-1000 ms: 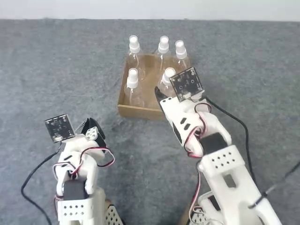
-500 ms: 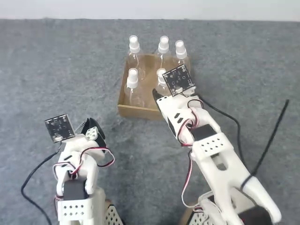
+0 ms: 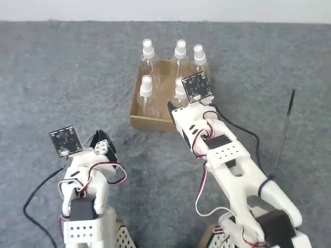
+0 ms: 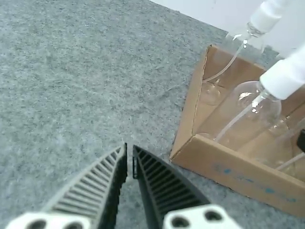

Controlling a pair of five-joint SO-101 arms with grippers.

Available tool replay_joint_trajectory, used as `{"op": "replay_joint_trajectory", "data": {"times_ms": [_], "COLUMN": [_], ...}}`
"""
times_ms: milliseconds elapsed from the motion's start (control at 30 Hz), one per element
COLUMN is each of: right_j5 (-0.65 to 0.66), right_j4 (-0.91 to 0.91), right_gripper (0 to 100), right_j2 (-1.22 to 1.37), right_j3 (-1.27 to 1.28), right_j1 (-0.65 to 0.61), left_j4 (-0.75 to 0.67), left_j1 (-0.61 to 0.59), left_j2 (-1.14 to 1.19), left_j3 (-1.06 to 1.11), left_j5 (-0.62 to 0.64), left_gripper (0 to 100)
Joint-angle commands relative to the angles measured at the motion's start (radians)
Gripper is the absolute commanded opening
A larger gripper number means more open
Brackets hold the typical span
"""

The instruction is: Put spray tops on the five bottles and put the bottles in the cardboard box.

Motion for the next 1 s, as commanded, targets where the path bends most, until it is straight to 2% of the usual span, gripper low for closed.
{"op": "replay_joint_trajectory", "data": {"times_ms": [0,967], "right_j5": [-0.009,-0.008], "right_j4": [-0.036,-0.025], "right_gripper": [0.6,0.7], "right_j2": [0.015,0.033], "right_j3": [-0.075,-0.069], "right_j1": [0.013,0.018], "left_j4": [-0.029,-0.028], "left_j1": [0.0,-0.005], "left_j2": [-0.015,-0.015], "left_j3": [-0.013,-0.013], "left_j5": [-0.009,-0.009], "left_gripper": [1,1]}}
